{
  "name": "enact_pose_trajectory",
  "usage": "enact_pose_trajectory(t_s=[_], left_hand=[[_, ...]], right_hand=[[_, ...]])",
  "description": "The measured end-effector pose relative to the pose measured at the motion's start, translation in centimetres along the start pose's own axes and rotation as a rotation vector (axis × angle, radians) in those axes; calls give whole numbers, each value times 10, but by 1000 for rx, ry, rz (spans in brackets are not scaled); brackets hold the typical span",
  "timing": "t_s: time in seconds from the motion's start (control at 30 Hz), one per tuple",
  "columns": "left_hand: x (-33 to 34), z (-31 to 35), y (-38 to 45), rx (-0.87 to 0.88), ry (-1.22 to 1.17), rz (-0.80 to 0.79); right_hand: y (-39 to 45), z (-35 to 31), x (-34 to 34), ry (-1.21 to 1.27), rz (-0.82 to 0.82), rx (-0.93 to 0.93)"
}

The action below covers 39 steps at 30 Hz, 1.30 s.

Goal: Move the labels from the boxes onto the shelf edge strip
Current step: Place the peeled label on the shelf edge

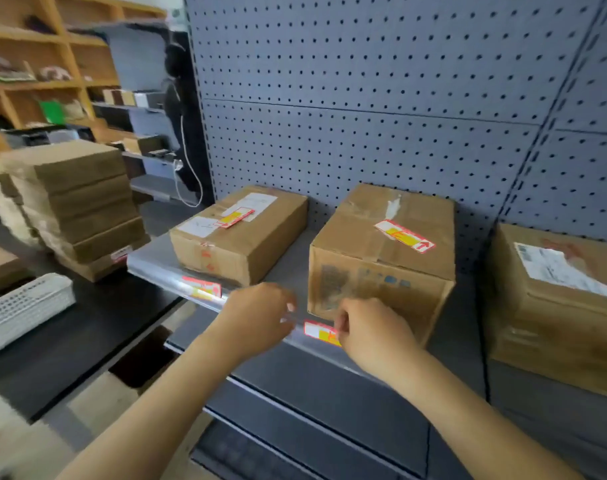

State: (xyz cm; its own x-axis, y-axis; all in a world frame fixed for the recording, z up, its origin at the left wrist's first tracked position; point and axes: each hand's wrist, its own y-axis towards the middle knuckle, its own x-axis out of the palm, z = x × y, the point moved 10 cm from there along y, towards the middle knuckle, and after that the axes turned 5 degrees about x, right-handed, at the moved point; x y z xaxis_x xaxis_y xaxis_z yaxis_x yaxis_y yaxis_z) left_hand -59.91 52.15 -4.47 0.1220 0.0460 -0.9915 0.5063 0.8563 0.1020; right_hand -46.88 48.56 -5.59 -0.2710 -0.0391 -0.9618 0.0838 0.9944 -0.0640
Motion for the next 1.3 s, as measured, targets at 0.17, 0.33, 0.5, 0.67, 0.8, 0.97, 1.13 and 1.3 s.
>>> enact_pose_trajectory(t_s=[0.17, 0.33, 0.5, 0.67, 0.8, 0.97, 1.13, 1.3], left_hand=[[12, 21, 26, 254, -55, -25], [25, 46, 22, 379, -118, -68], [41, 53, 23, 384, -93, -120], [40, 59, 28, 400, -46, -83], [44, 62, 27, 408, 26, -59], [49, 68, 22, 449, 93, -28], [59, 75, 17, 550, 75, 22], [62, 82, 16, 579, 40, 15]], right_hand=[[-13, 32, 0, 124, 39, 240], [-37, 59, -8, 200, 103, 375], [-44, 70, -11, 323, 186, 385], [-42, 70, -7, 394, 201, 350], [-39, 72, -7, 425, 259, 340], [-31, 67, 0, 457, 288, 284], [-25, 62, 3, 433, 308, 233], [-23, 66, 0, 404, 345, 235]])
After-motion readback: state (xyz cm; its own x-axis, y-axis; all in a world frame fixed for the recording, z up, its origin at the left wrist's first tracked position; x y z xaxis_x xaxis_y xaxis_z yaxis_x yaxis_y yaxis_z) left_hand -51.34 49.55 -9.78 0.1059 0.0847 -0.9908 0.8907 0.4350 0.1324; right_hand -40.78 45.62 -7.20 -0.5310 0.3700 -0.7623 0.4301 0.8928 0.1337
